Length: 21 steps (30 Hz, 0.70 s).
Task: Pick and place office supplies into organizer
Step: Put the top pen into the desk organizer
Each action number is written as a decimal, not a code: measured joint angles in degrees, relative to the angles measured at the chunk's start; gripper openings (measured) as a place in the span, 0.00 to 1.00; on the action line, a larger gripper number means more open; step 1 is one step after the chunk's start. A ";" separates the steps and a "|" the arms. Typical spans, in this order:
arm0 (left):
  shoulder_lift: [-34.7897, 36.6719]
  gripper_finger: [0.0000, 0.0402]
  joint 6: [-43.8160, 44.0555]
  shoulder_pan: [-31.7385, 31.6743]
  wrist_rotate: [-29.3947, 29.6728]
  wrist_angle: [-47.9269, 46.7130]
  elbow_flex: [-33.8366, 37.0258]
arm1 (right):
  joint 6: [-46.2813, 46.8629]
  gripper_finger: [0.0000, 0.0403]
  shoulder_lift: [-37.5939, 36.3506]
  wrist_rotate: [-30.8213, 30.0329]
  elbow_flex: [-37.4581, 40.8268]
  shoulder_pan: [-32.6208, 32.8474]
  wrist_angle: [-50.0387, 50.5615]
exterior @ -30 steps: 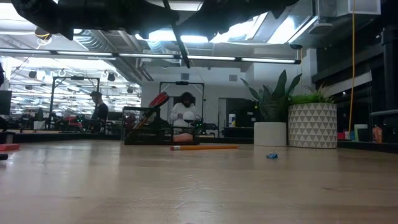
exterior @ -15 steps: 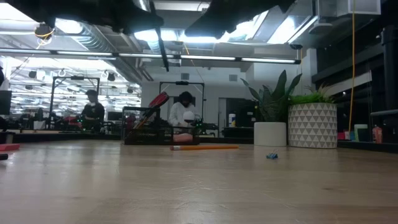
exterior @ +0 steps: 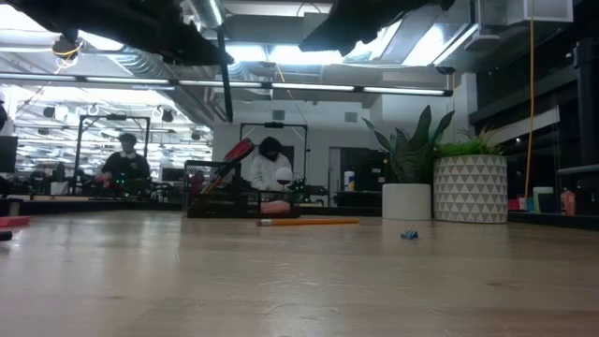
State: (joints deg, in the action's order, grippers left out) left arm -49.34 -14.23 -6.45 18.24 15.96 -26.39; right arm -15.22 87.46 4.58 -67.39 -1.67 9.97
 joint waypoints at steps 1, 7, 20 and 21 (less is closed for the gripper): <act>0.00 0.06 -0.34 -0.85 -0.25 0.00 -0.01 | 0.03 0.01 -0.02 0.02 1.61 0.00 -1.99; 0.02 0.06 0.16 -6.94 -3.33 -1.72 -0.01 | 3.86 0.01 -0.13 0.14 9.98 -1.44 -8.97; 0.00 0.06 3.28 -20.38 -4.45 -5.61 0.00 | 4.57 0.00 -0.46 5.50 16.14 -4.09 -20.68; 0.00 0.06 3.69 -21.36 -4.46 -6.76 0.00 | 4.50 0.00 -0.46 5.65 16.59 -4.13 -21.25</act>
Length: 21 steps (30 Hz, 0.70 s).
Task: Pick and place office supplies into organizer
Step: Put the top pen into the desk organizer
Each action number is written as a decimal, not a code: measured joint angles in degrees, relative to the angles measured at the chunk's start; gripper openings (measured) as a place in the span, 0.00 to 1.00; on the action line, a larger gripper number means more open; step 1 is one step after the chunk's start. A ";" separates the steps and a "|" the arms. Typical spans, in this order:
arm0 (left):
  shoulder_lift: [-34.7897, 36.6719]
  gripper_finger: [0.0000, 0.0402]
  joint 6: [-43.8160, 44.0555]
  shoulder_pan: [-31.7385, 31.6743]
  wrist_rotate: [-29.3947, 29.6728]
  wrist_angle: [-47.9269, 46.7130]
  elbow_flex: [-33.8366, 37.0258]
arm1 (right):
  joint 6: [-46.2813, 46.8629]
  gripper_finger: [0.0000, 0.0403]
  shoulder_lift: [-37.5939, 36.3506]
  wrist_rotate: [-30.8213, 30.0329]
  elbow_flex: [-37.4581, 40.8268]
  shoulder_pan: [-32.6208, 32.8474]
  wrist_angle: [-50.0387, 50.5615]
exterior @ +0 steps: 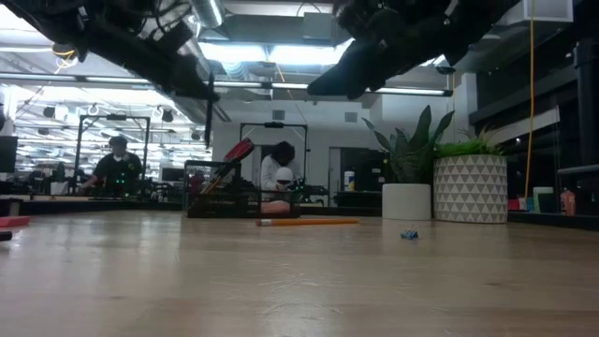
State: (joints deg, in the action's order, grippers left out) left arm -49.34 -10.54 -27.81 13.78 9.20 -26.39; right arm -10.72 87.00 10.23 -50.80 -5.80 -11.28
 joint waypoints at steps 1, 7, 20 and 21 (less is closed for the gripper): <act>0.00 0.06 0.61 -1.01 0.00 -1.14 0.00 | -0.03 0.00 0.00 0.03 0.62 -0.04 -1.25; -0.04 0.06 2.33 -4.86 -1.19 -4.34 0.02 | -0.10 0.00 0.02 5.63 7.73 -0.57 -21.60; -2.92 0.06 3.86 -8.25 -6.73 -3.77 0.02 | 4.45 0.00 0.04 6.54 13.63 -3.10 -27.89; -3.73 0.06 3.95 -8.39 -6.71 -3.79 0.02 | 4.43 0.00 0.04 6.49 13.63 -3.10 -27.97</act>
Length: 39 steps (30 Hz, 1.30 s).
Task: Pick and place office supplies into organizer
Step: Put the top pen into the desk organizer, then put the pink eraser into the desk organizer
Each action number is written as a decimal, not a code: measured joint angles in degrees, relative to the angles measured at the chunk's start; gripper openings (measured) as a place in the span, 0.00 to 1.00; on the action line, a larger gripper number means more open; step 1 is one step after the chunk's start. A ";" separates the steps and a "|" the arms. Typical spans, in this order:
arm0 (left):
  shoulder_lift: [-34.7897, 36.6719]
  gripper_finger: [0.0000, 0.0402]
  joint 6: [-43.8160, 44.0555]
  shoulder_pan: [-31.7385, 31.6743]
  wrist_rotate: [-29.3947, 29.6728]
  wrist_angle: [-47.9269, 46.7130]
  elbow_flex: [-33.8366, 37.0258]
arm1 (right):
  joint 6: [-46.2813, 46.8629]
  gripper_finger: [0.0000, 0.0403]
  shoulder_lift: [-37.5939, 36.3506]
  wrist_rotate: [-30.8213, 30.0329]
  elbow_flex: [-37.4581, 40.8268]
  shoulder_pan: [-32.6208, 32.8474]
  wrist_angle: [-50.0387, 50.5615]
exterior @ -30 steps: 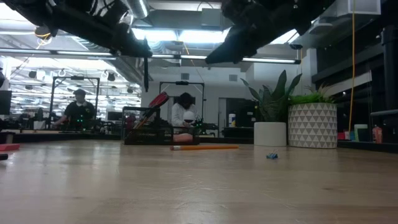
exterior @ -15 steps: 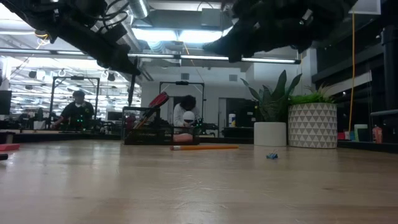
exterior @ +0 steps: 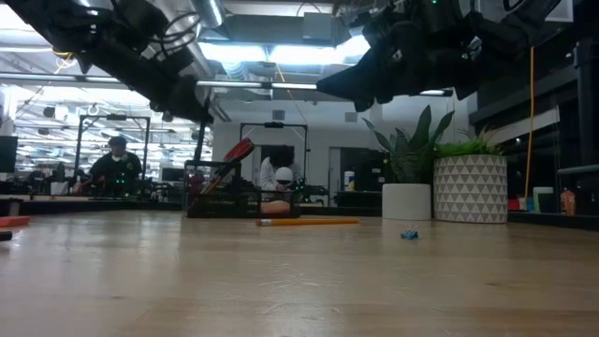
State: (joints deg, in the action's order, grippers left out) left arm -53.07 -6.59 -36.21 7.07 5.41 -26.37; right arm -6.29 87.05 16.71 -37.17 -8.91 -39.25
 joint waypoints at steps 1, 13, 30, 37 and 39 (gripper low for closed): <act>-0.86 0.06 -0.04 -0.02 0.06 0.04 0.00 | -0.06 0.00 0.00 -0.03 0.00 0.00 0.01; -9.88 0.09 5.62 -2.27 0.40 3.77 0.00 | -1.57 0.00 0.00 -0.05 0.00 -0.31 -0.08; -11.64 0.21 8.22 -2.21 0.72 6.37 0.00 | -1.67 0.00 0.02 -0.07 -0.02 -0.31 0.08; -6.38 0.23 5.43 -1.41 -0.28 6.48 0.00 | -1.41 0.00 0.02 -0.07 -0.02 -0.31 1.14; -4.33 0.22 5.40 -0.66 -1.77 6.43 0.00 | -1.41 0.01 0.02 -0.07 -0.02 -0.31 1.55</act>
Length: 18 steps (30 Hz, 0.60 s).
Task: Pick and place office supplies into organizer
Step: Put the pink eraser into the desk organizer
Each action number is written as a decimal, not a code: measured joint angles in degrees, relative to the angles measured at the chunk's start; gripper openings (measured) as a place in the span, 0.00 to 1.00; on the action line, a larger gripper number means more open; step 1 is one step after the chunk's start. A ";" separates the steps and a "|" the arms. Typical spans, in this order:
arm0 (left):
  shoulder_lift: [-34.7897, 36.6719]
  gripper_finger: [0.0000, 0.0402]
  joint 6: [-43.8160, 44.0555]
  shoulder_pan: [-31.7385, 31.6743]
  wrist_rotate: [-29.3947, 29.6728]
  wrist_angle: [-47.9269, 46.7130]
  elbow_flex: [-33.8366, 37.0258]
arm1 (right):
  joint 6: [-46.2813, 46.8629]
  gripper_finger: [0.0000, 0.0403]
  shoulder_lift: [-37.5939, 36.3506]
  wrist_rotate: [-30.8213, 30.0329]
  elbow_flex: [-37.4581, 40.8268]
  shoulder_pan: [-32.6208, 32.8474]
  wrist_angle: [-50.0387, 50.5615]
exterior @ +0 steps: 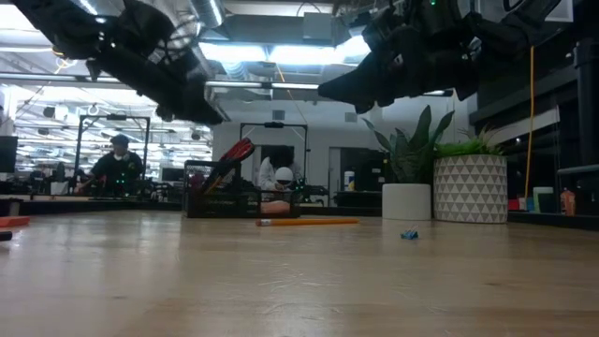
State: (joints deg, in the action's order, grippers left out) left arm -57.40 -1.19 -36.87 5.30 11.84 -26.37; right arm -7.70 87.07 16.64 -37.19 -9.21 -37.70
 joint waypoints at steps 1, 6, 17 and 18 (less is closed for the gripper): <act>1.12 0.21 0.00 0.47 -0.83 0.01 0.00 | 0.02 0.01 0.00 0.00 0.00 0.00 0.14; 6.30 0.18 0.91 3.65 -5.52 0.00 0.00 | 0.10 0.02 0.00 0.00 0.00 0.00 0.12; 12.68 0.02 -4.84 17.25 -9.92 -3.11 0.00 | 4.63 0.02 0.00 0.00 -0.02 0.02 0.14; 12.78 0.01 -4.94 18.72 -9.92 -3.83 0.00 | 4.63 0.02 0.00 0.00 -0.02 0.04 0.16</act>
State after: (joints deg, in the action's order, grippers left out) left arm -44.62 -6.13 -18.15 -4.62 8.00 -26.37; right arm -3.07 87.07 16.64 -37.21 -9.17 -37.54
